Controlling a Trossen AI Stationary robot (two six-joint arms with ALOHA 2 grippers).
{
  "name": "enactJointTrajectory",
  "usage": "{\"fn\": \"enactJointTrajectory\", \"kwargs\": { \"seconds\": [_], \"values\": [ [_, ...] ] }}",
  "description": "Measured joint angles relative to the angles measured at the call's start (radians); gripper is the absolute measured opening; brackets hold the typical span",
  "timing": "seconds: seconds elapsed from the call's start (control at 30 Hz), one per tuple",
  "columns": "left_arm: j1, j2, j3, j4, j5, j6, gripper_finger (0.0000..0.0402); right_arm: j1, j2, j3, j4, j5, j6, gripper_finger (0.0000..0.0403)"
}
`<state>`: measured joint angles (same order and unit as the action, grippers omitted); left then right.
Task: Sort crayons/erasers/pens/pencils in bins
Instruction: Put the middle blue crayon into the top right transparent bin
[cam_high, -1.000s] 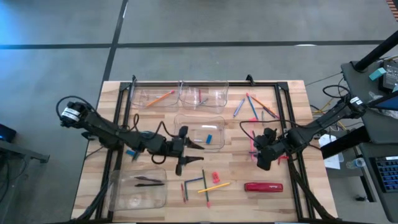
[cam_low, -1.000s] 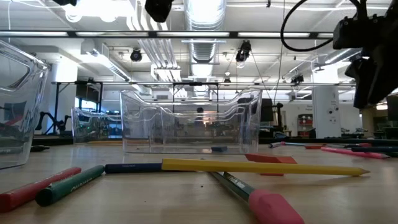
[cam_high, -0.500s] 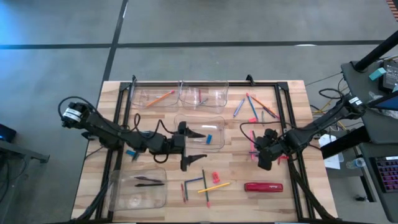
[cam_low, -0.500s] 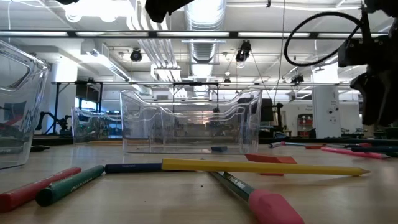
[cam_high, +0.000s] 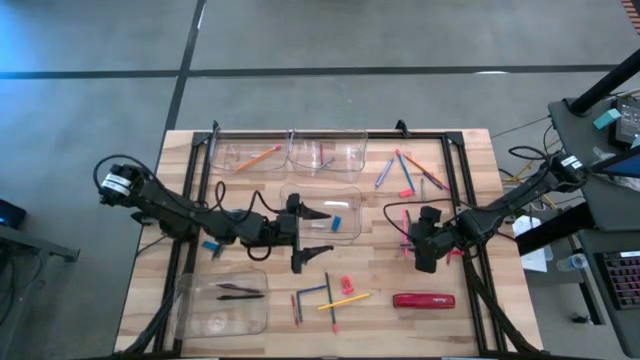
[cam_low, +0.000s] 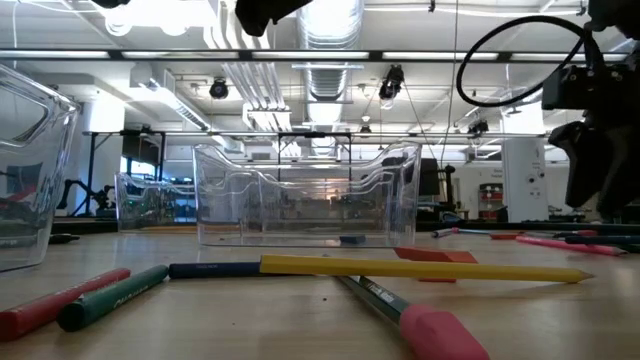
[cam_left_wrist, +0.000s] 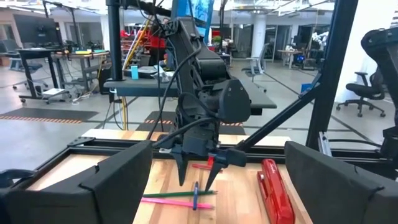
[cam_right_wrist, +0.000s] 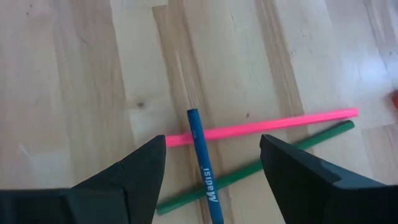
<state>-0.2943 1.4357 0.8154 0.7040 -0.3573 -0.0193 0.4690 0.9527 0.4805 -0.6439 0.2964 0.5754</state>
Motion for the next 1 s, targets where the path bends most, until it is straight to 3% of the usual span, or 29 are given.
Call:
{"fn": "enactJointTrajectory", "kwargs": {
  "seconds": [0.4, 1.0],
  "values": [
    [0.0, -0.002, 0.0, -0.004, 0.0, 0.026, 0.0348, 0.0, 0.0, -0.063, 0.084, -0.017, 0.017, 0.0213],
    [0.001, -0.004, -0.001, -0.007, 0.0, 0.06, 0.0348, 0.0, -0.002, -0.189, 0.197, -0.026, 0.065, 0.0198]
  ]
}}
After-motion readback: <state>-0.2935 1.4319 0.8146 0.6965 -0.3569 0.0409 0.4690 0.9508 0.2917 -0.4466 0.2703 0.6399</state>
